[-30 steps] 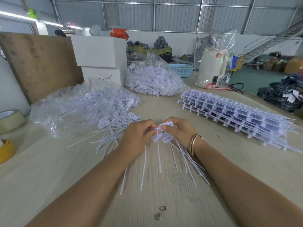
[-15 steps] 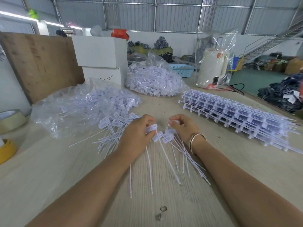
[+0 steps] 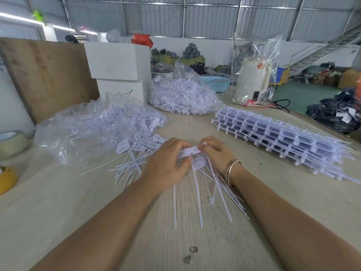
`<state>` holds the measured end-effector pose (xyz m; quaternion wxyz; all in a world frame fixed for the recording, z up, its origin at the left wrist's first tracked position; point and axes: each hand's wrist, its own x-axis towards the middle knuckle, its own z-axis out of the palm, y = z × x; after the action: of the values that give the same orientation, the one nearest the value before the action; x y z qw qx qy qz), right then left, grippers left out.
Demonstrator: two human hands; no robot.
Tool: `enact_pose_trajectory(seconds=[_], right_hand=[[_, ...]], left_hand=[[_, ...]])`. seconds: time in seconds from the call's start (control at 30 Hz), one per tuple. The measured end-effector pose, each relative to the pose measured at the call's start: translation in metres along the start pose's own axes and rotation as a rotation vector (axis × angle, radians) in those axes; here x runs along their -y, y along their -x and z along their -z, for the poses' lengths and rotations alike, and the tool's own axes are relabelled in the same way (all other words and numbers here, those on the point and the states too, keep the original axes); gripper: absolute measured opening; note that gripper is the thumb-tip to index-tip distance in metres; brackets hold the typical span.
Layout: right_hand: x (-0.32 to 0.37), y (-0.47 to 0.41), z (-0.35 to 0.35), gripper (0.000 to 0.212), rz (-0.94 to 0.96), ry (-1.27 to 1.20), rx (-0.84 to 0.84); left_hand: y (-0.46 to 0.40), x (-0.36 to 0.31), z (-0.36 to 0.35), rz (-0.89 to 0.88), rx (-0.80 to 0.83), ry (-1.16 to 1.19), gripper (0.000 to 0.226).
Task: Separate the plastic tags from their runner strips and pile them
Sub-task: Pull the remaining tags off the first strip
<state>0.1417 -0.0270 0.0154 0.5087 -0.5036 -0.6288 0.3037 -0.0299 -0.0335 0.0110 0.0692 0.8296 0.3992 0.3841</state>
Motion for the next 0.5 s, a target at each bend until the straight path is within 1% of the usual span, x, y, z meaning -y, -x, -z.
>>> enact_pose_trajectory(seconds=[0.03,0.07,0.13,0.23,0.33,0.4,0.5], right_hand=[[-0.0001,-0.0007,0.0013,0.022,-0.015,-0.036,-0.044],[-0.0005,-0.0012,0.0016,0.021,-0.021,-0.040,-0.059],[-0.0015,-0.0016,-0.0002,0.018,-0.018,-0.005,-0.028],[-0.0021,-0.0005,-0.0031,0.019,0.006,0.004,0.051],[-0.0019,0.0013,-0.0047,0.018,0.048,0.033,0.082],[-0.0025,0.0014,-0.0042,0.016,0.073,0.098,0.109],[-0.0041,0.0012,-0.0021,0.009,0.087,0.118,0.119]], left_hand=[[0.0004,0.0019,0.0011,0.016,-0.011,0.006,0.029],[0.0004,0.0036,0.0019,0.023,-0.019,-0.003,0.032],[-0.0005,0.0048,0.0020,0.014,-0.020,-0.061,0.037],[-0.0016,0.0039,0.0001,-0.009,-0.062,-0.102,0.026],[-0.0022,0.0060,0.0003,-0.025,-0.111,-0.088,0.014],[-0.0026,0.0086,0.0005,-0.031,-0.104,-0.088,0.012],[-0.0031,0.0106,-0.0007,-0.019,-0.080,-0.080,0.012]])
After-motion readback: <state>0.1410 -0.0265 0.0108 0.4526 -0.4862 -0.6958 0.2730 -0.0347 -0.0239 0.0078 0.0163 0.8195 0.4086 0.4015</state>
